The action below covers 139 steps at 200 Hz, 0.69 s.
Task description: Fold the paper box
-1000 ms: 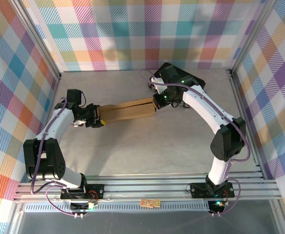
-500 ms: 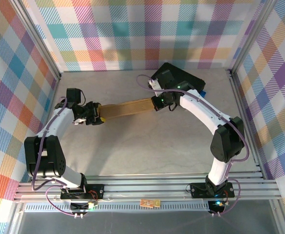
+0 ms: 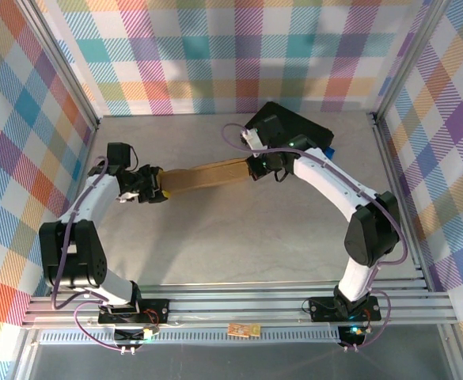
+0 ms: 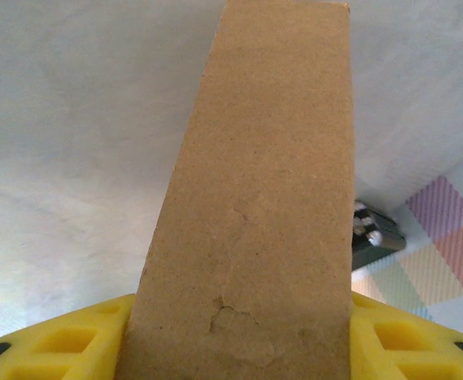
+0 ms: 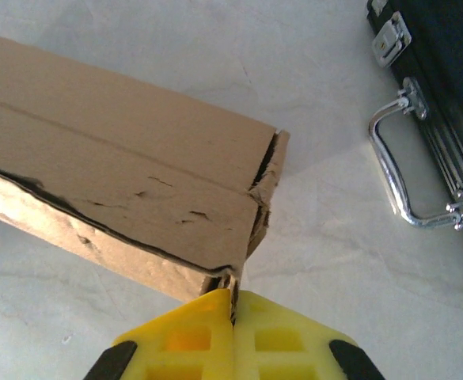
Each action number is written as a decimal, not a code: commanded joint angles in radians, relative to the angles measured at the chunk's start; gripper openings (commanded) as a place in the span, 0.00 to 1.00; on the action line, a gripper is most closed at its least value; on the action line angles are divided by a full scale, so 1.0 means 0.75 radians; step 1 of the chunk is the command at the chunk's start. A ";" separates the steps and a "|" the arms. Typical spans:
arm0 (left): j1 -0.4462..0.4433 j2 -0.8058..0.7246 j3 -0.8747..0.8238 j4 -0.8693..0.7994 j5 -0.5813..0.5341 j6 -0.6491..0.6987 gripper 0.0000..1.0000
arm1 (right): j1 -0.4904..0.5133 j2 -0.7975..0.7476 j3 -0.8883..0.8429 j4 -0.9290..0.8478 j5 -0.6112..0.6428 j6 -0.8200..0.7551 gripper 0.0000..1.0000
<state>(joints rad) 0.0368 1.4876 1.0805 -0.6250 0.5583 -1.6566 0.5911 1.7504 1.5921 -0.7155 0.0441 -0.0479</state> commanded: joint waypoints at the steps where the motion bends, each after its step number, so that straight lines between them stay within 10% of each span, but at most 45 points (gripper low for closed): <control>1: -0.049 -0.117 -0.053 -0.298 -0.036 -0.061 0.22 | 0.013 -0.077 -0.017 -0.077 -0.037 0.011 0.00; 46: -0.216 -0.299 -0.132 -0.355 -0.054 -0.210 0.23 | 0.014 -0.158 -0.041 -0.216 -0.096 0.052 0.00; 139: -0.197 -0.205 -0.298 -0.069 -0.071 -0.404 0.25 | 0.020 -0.143 -0.160 -0.114 -0.103 0.064 0.00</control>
<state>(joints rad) -0.1101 1.2552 0.9134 -0.7216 0.5331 -1.9076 0.5911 1.6306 1.5112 -0.8150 -0.0029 -0.0101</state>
